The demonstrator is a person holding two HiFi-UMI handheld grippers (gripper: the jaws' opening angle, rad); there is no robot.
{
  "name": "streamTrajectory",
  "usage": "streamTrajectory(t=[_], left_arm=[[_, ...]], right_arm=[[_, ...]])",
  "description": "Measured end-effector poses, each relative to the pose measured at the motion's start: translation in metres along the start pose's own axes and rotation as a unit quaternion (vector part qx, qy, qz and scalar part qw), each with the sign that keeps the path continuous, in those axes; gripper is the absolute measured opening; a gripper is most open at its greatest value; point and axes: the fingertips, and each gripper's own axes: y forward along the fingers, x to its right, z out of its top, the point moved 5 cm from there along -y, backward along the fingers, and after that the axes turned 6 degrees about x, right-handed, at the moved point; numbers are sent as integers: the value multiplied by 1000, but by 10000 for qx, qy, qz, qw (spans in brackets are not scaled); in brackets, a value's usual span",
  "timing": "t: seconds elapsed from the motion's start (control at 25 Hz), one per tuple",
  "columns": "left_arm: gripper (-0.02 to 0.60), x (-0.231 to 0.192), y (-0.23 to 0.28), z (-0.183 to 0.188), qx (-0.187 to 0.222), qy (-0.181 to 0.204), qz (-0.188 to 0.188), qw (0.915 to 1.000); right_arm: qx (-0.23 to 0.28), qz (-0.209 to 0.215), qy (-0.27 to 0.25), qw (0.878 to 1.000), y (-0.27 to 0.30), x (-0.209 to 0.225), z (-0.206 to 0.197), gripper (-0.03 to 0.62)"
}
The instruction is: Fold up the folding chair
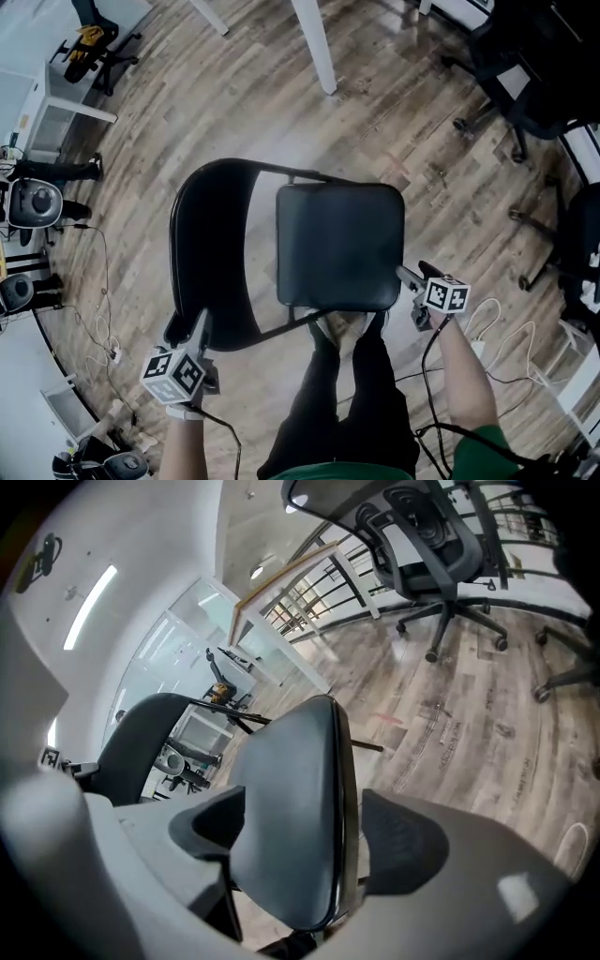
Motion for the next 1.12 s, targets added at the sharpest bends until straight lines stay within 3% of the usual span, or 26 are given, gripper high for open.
streamTrajectory(t=[0.16,0.24,0.4,0.68,1.12], left_arm=[[289,1,6,-9,43,252,118,9996],[239,0,8,-10,98,258,183,9995],[233,-1,10,-15,178,290,164,9993],[232,-4,8,-14,205,316,249,9990],[230,-2,5,-10,277,243,196,9991]], right_arm=[[-149,104,37,9998,39,18,-12,414],[-269,103,227,9993,54,29,-18,428],[-256,234,667,9972,78,42,-22,460],[-801,715,652,9921,104,35,-50,462],[-752,692,1007,9897,102,40,-47,450]])
